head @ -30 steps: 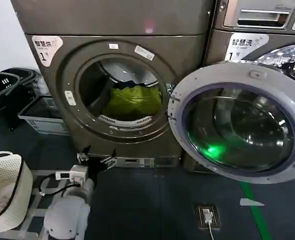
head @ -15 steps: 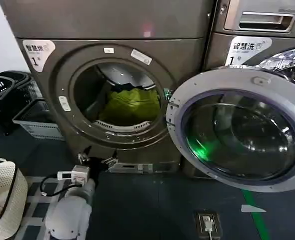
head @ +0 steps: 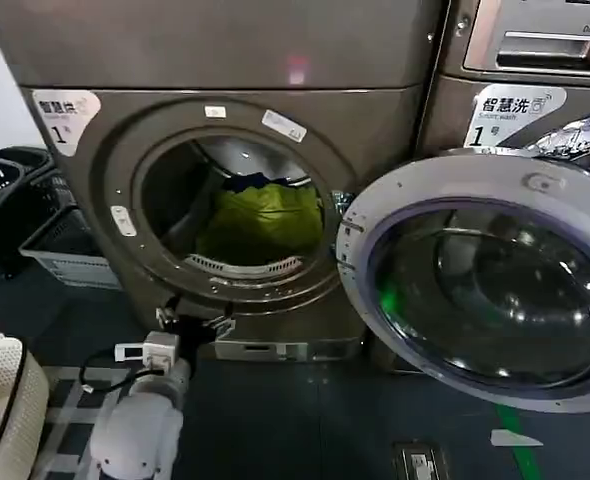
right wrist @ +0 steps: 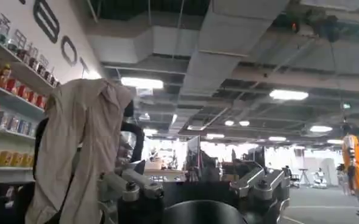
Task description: Grasp the clothes from the dryer.
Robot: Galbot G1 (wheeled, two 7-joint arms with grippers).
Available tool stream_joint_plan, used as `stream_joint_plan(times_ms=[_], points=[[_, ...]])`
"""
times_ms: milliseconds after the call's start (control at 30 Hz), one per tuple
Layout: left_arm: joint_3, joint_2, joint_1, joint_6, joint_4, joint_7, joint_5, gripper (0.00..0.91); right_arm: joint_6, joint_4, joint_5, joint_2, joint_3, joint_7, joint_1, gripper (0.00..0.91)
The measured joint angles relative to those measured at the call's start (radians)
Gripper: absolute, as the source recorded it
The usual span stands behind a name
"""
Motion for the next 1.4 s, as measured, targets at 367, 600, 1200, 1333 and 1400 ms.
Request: stream_joint_plan(times_ms=[367,600,1200,1333,1400], points=[[0.000,0.000,-0.001,0.000,-0.003,-0.001,-0.001,0.907,0.005,-0.003,-0.001,0.003,-0.002,0.000,-0.001,0.907],[-0.001,0.000,0.000,0.000,-0.004,-0.001,-0.001,0.907,0.005,-0.006,-0.004,0.003,-0.005,0.000,0.001,0.907],[-0.009,0.005,-0.008,0.000,-0.011,-0.006,-0.004,0.907,0.010,-0.010,-0.008,0.009,-0.009,-0.001,0.000,0.907],[-0.019,0.009,-0.009,0.000,-0.010,-0.006,-0.006,0.907,0.021,-0.014,-0.008,0.011,-0.015,-0.001,0.000,0.907],[-0.021,0.009,-0.013,0.000,-0.008,-0.006,-0.008,0.907,0.026,-0.013,-0.007,0.011,-0.018,-0.001,0.000,0.907]])
